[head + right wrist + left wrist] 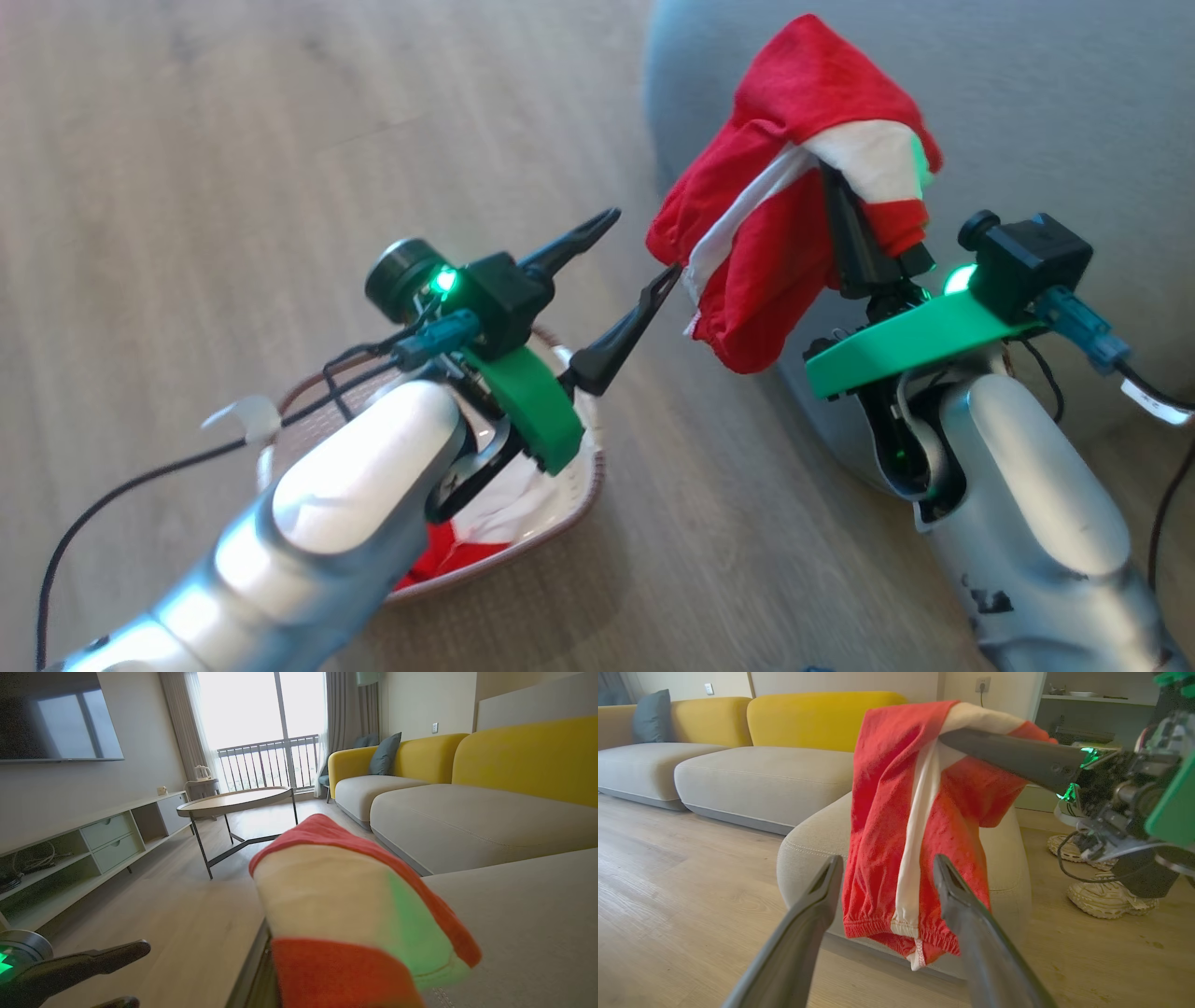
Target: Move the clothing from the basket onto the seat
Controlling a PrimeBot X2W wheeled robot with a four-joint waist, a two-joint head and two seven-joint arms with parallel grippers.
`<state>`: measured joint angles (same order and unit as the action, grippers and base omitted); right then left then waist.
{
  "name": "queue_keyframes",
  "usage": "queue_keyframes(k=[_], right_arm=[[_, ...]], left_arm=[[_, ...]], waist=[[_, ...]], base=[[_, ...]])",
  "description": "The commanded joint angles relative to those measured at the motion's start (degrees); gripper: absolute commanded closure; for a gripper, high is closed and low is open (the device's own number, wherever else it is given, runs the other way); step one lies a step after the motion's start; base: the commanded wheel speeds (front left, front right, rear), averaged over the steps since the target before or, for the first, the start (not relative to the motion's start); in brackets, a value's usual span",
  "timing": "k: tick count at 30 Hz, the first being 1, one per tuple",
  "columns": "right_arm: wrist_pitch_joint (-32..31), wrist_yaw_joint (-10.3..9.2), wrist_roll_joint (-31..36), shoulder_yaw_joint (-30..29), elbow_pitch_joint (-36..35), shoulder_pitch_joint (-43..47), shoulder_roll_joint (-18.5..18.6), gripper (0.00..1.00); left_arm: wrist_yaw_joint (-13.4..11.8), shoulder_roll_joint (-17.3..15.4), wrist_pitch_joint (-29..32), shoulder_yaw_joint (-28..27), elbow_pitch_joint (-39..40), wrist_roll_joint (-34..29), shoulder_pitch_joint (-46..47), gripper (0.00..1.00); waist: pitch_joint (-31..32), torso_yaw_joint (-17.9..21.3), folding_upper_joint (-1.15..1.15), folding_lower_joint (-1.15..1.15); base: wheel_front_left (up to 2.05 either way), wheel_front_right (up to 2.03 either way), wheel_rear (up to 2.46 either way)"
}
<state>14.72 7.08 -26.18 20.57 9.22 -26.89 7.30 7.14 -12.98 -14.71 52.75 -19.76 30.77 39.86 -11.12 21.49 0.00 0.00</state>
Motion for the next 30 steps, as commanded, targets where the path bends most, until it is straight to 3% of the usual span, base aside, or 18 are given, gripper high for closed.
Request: queue_keyframes(k=[1,7,20,30], right_arm=[[0.3,0.41,0.4,0.1,-2.5,-0.2,-0.9,1.00],[0.3,0.41,1.2,-1.6,-4.2,1.7,-1.5,1.00],[0.3,0.41,5.2,-10.2,-8.8,6.4,-2.6,1.00],[0.3,0.41,8.8,-15.9,-4.4,-2.2,-3.8,1.00]], left_arm=[[0.4,-1.6,-0.3,-2.6,1.7,-0.5,1.2,0.00],[0.4,-1.4,-0.3,-3.3,2.3,-0.7,-0.4,0.00],[0.4,-1.5,-0.3,0.0,3.4,0.3,1.4,0.00],[0.4,-3.5,-0.3,1.7,5.5,-0.3,3.2,0.00]], waist=[[0.3,3.8,0.00,0.00],[1.0,9.2,0.00,0.00],[-1.2,10.4,0.00,0.00],[-6.9,10.4,0.00,0.00]], base=[[0.00,0.00,0.00],[0.00,0.00,0.00],[0.00,0.00,0.00],[0.00,0.00,0.00]])
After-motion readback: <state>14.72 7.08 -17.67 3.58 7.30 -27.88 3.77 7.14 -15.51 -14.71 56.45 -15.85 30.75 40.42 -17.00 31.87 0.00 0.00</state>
